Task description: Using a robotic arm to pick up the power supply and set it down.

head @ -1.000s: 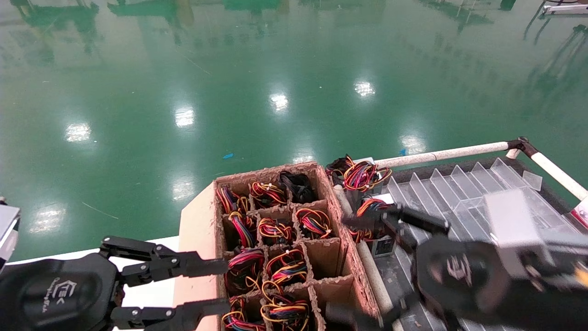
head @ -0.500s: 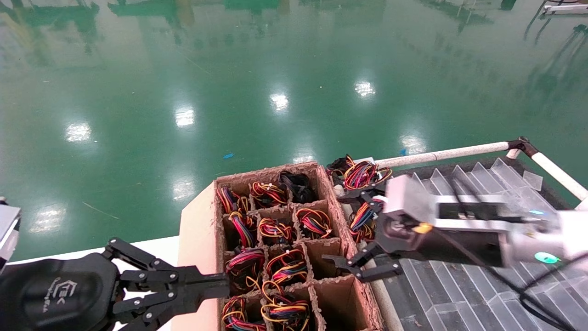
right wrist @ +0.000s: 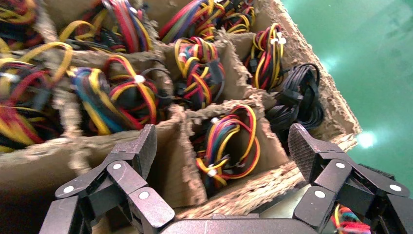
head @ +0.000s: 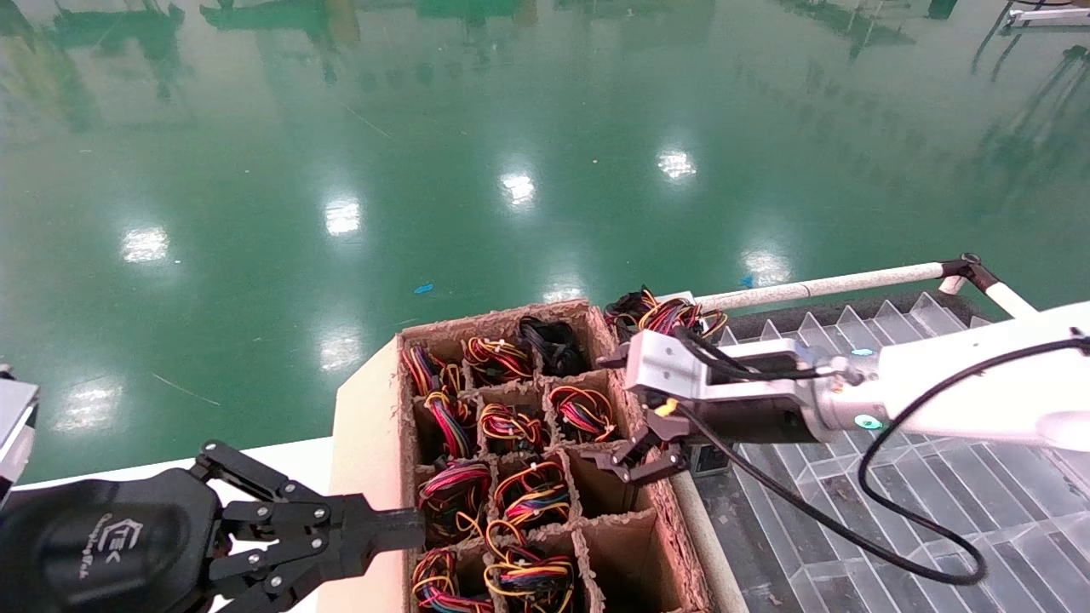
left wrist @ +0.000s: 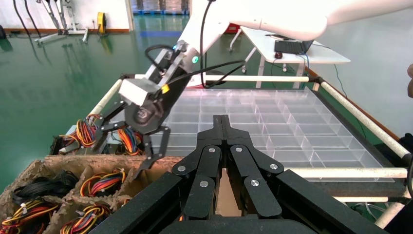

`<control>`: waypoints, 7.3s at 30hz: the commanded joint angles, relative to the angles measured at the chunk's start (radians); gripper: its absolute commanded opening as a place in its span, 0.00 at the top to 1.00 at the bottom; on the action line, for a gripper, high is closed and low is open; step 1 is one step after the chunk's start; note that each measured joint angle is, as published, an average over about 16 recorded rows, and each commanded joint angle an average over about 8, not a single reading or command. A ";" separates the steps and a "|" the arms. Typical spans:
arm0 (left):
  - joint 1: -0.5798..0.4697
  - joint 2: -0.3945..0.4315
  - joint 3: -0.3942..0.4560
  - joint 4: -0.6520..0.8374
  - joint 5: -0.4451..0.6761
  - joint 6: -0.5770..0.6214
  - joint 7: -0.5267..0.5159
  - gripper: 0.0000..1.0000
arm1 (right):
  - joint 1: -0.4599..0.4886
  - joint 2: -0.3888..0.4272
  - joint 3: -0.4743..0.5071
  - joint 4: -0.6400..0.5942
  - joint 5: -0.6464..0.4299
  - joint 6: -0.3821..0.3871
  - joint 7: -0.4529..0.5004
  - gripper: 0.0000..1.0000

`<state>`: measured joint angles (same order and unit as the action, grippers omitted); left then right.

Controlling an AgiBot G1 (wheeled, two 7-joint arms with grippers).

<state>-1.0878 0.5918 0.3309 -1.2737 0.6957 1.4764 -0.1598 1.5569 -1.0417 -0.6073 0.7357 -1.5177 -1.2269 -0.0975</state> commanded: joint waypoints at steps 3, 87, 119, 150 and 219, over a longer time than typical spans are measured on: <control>0.000 0.000 0.000 0.000 0.000 0.000 0.000 1.00 | 0.023 -0.037 -0.015 -0.049 -0.033 0.030 -0.022 1.00; -0.001 -0.001 0.002 0.000 -0.001 -0.001 0.001 0.00 | 0.078 0.286 0.278 0.149 0.356 -0.082 0.182 1.00; -0.001 -0.001 0.003 0.000 -0.002 -0.001 0.001 0.00 | -0.090 0.582 0.309 0.171 0.361 -0.166 0.242 1.00; -0.001 -0.001 0.004 0.000 -0.002 -0.001 0.002 0.00 | 0.069 0.406 0.137 0.001 0.231 -0.341 0.098 1.00; -0.001 -0.002 0.005 0.000 -0.003 -0.002 0.002 0.00 | 0.201 0.301 -0.035 -0.462 0.211 -0.346 -0.214 0.00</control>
<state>-1.0886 0.5899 0.3354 -1.2734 0.6923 1.4741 -0.1574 1.7580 -0.7403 -0.6421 0.2735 -1.3072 -1.5729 -0.3120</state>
